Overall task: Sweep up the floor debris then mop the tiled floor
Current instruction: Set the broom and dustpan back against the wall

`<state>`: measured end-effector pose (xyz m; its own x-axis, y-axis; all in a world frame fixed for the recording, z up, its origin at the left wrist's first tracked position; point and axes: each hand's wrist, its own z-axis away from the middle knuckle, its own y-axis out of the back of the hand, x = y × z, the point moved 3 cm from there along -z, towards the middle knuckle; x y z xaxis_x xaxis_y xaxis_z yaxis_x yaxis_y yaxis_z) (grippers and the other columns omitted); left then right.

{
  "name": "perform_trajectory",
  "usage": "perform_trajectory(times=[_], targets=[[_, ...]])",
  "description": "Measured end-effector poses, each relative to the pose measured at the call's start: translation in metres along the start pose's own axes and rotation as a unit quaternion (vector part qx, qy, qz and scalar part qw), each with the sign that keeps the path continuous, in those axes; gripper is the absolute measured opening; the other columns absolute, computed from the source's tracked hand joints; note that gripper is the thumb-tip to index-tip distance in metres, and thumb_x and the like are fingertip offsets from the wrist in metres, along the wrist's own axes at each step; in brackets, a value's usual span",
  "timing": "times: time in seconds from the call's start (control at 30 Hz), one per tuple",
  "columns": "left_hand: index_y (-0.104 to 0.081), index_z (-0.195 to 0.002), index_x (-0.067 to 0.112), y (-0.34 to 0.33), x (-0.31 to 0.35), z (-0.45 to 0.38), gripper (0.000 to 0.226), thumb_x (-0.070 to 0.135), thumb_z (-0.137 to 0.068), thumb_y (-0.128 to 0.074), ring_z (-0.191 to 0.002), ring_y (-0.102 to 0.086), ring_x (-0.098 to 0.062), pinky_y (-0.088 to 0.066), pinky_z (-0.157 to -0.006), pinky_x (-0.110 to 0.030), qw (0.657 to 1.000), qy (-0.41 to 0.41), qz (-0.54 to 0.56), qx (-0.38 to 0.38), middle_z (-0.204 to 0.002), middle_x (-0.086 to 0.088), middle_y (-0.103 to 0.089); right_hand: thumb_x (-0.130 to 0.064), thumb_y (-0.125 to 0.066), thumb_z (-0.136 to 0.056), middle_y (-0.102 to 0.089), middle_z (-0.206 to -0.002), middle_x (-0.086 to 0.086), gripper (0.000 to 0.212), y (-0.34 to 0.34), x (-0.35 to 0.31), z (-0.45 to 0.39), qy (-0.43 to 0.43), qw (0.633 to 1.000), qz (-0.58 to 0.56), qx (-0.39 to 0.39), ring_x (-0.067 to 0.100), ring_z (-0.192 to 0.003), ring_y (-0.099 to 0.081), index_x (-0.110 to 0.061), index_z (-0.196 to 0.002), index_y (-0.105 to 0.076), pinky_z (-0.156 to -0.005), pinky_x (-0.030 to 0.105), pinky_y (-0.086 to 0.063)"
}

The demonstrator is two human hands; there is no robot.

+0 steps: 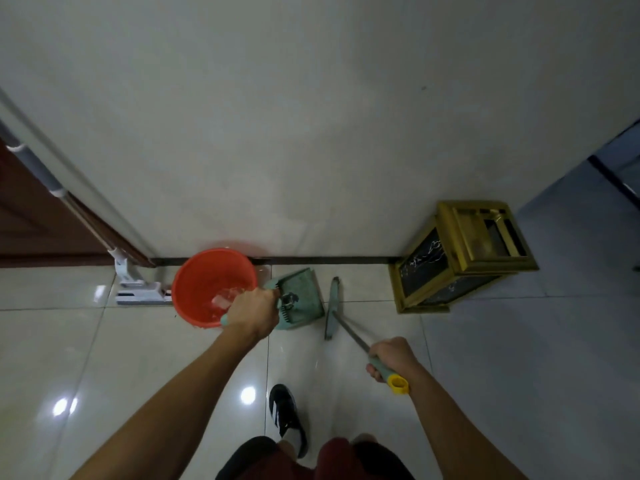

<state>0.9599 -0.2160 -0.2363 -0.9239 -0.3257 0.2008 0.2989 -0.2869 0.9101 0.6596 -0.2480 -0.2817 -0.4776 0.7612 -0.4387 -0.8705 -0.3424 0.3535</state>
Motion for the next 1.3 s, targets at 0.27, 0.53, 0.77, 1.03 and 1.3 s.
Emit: perform_trajectory(times=[0.27,0.53,0.77,1.03,1.3], targets=[[-0.066,-0.104,0.027,-0.003,-0.009,-0.066,0.014,0.027,-0.095,-0.056,-0.073,-0.067,-0.02,-0.054,-0.068,-0.032,0.999,-0.016,-0.031,-0.024,-0.082,0.001,-0.067,0.002,-0.059,-0.085,-0.06,-0.056,0.026,0.012,-0.015,-0.072,-0.032,-0.003,1.0,0.003,-0.027,0.03,-0.044,-0.059,0.012,-0.078,-0.061,-0.046,0.032,-0.048],[-0.065,-0.118,0.025,-0.027,0.0,-0.093,0.029,0.019,-0.094,-0.051,-0.084,-0.071,-0.029,-0.058,-0.072,-0.037,0.998,0.004,-0.039,-0.051,-0.103,-0.005,-0.071,0.003,-0.054,-0.083,-0.06,-0.059,0.026,0.012,-0.021,-0.129,-0.06,0.002,0.996,0.049,-0.07,0.028,-0.041,-0.057,0.01,-0.075,-0.061,-0.045,0.03,-0.046],[-0.053,-0.138,0.024,-0.056,-0.013,-0.089,0.046,0.023,-0.092,-0.055,-0.103,-0.067,-0.03,-0.057,-0.083,-0.042,0.996,0.0,0.002,-0.09,-0.131,-0.005,-0.06,-0.001,-0.053,-0.085,-0.062,-0.064,0.024,0.017,-0.042,-0.147,-0.064,0.019,0.987,0.124,-0.096,0.033,-0.05,-0.063,0.006,-0.073,-0.062,-0.05,0.033,-0.05],[-0.034,-0.153,0.027,-0.079,-0.01,-0.064,0.065,0.031,-0.092,-0.056,-0.11,-0.065,-0.035,-0.056,-0.086,-0.043,0.991,-0.017,0.035,-0.129,-0.141,-0.006,-0.057,-0.004,-0.056,-0.088,-0.059,-0.075,0.02,0.01,-0.067,-0.134,-0.038,0.037,0.98,0.16,-0.112,0.031,-0.051,-0.065,0.0,-0.078,-0.059,-0.047,0.03,-0.052],[-0.021,-0.159,0.022,-0.111,-0.005,-0.019,0.078,0.028,-0.091,-0.059,-0.115,-0.061,-0.034,-0.055,-0.085,-0.043,0.984,-0.031,0.074,-0.159,-0.147,-0.008,-0.047,-0.004,-0.056,-0.086,-0.06,-0.068,0.018,0.02,-0.093,-0.096,0.007,0.039,0.982,0.157,-0.1,0.028,-0.044,-0.061,0.01,-0.093,-0.068,-0.047,0.033,-0.054]])
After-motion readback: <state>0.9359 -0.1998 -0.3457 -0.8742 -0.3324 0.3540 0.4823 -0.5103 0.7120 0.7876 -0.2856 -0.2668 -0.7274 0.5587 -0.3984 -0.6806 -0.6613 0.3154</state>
